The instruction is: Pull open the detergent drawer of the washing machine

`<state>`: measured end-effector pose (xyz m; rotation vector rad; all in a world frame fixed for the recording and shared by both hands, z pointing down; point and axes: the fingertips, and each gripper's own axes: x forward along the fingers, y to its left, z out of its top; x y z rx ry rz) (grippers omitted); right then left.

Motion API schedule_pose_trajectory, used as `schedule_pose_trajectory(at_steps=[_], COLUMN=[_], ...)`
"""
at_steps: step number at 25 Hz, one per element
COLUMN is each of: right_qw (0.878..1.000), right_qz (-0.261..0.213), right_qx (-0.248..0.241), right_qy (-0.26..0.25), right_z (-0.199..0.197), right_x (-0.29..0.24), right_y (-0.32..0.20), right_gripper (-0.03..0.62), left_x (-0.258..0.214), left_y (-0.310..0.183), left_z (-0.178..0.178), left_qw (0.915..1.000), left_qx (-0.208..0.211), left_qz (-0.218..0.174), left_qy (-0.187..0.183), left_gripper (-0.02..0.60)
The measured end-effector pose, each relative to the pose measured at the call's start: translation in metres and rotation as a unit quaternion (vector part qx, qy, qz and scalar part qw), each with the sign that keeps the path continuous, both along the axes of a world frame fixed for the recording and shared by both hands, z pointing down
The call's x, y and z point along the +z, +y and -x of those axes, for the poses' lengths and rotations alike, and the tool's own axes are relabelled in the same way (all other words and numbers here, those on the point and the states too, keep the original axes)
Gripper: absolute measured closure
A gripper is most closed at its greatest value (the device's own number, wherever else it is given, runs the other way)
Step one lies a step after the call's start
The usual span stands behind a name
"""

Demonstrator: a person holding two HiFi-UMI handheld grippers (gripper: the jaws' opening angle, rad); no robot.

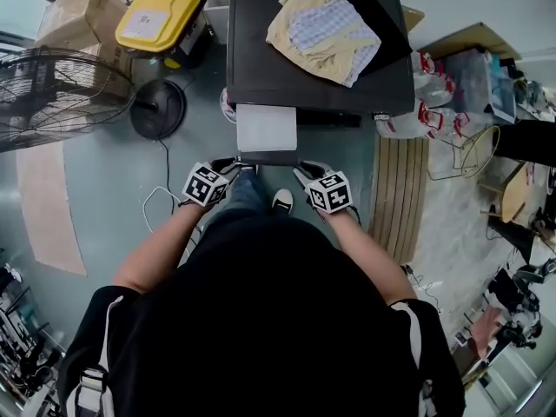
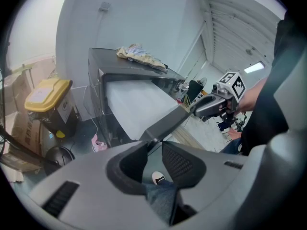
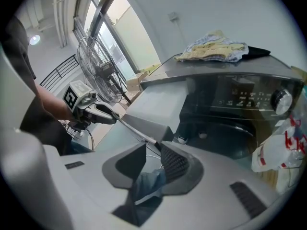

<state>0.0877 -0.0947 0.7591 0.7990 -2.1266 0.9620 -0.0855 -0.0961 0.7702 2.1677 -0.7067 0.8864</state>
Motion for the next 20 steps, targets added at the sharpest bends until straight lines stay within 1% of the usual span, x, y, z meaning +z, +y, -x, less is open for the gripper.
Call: schedule_pose_trajectory(at_steps=[9, 15, 20], right_qw=[1.000, 1.000, 1.000], right_qz=[0.007, 0.011, 0.013], right_qx=[-0.010, -0.014, -0.018], right_qy=[-0.005, -0.009, -0.013], right_z=[-0.002, -0.004, -0.006], right_x=[0.002, 0.004, 0.003], right_y=[0.023, 0.037, 0.038], right_gripper=[0.499, 0.499, 0.499], left_x=[-0.001, 0.002, 0.000], left_y=[0.023, 0.037, 0.039], left_z=[-0.003, -0.005, -0.006], left_qw=[1.0000, 0.9999, 0.9997], left_qx=[-0.001, -0.013, -0.022], left_qz=[0.008, 0.009, 0.008], left_qy=[-0.005, -0.006, -0.007], left_gripper=[0.479, 0.479, 0.479])
